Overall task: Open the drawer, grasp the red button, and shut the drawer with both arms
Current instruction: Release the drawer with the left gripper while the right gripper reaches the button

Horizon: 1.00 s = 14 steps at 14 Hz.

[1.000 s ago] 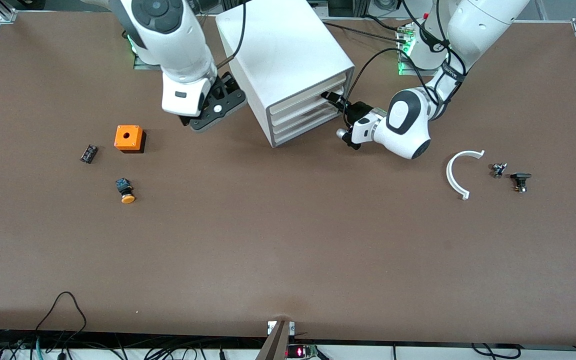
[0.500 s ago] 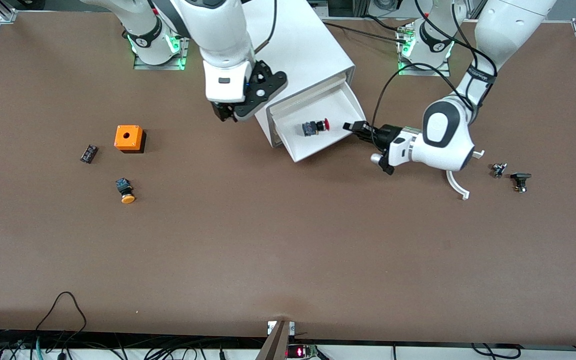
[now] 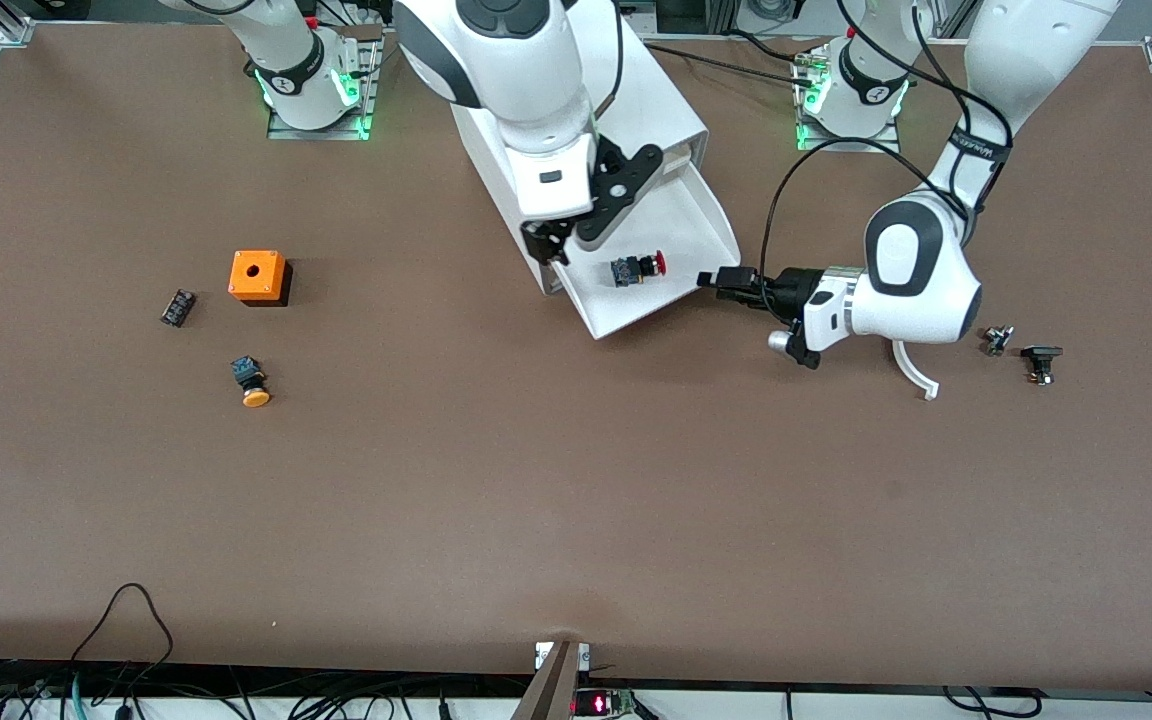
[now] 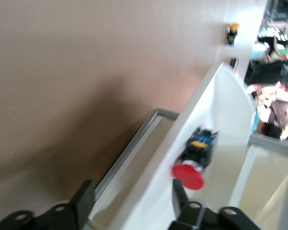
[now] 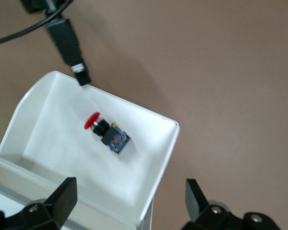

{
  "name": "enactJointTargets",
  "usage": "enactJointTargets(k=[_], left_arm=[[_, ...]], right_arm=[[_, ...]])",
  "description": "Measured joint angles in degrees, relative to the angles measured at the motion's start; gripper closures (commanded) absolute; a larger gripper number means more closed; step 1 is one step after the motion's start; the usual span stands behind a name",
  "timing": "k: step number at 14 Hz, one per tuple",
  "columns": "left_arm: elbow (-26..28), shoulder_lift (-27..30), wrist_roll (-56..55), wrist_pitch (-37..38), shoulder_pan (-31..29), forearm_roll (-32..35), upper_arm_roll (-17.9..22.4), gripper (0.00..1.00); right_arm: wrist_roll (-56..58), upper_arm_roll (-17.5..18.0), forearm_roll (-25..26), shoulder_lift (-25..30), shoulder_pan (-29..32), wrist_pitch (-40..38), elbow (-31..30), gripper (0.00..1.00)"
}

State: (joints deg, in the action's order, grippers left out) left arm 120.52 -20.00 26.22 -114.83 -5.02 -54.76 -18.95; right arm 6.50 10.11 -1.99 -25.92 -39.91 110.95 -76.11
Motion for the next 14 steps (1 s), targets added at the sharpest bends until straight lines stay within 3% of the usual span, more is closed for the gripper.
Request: enactJointTargets(k=[3,7,10,14], left_arm=[[-2.7,7.9,-13.4,-0.2,-0.4,14.8,0.9,0.00],[-5.8,19.0,-17.5,5.4,-0.7,38.7,5.7,0.00],[-8.3,23.9,-17.8,12.8,-1.0,48.0,8.9,0.00],[-11.1,24.4,-19.8,14.8,-2.2,53.1,10.4,0.00]], right_arm=[[9.6,0.2,0.0,-2.3,-2.1,1.8,0.2,0.00],[23.7,0.3,0.0,-3.5,-2.5,2.0,0.3,0.00],[34.2,0.3,0.0,-4.5,-2.1,1.9,0.3,0.00],[39.9,0.3,0.0,-6.5,-2.3,2.1,0.3,0.00]])
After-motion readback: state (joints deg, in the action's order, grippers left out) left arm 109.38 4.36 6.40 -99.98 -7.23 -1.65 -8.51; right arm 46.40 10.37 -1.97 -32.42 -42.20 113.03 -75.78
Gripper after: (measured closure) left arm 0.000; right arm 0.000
